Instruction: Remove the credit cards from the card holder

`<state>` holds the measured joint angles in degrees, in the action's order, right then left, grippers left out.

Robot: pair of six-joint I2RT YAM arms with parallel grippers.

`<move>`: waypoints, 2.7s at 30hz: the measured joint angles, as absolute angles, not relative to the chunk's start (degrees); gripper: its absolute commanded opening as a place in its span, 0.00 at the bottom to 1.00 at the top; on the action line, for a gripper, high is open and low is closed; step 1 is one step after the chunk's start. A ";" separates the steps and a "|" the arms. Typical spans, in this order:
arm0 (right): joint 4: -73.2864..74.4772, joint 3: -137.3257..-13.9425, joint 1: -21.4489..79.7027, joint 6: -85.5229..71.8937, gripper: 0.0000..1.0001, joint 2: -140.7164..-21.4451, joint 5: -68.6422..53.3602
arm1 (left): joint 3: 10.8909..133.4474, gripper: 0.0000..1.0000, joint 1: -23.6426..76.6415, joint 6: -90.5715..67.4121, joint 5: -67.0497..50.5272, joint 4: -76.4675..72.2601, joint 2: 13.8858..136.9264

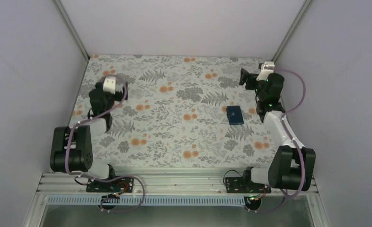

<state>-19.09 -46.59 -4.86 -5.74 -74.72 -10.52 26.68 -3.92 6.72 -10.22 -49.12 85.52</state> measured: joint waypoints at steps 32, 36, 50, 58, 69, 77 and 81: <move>46.04 -64.66 5.85 -10.44 0.99 -103.98 4.32 | 62.89 1.00 -4.67 23.29 -30.63 17.80 77.73; 45.93 -64.86 5.82 -9.58 0.94 -104.33 3.86 | 63.79 1.00 -4.67 23.66 -31.75 18.83 77.73; 44.82 -64.90 6.11 -8.29 0.64 -104.62 1.91 | 64.86 1.00 -4.01 25.04 -34.89 22.52 77.78; 43.57 -65.06 10.55 -6.94 0.58 -104.14 3.79 | 68.25 0.99 -3.16 24.93 -36.32 25.52 78.26; 31.09 -70.22 31.97 -2.79 0.56 -97.95 1.28 | 73.87 1.00 0.49 24.58 -43.79 33.12 78.70; 18.65 -71.85 46.48 1.78 0.56 -92.16 3.95 | 74.72 1.00 4.21 22.79 -53.71 38.94 81.30; 16.14 -72.69 50.81 4.32 0.56 -92.18 5.82 | 74.83 1.00 5.85 21.82 -57.43 40.07 81.32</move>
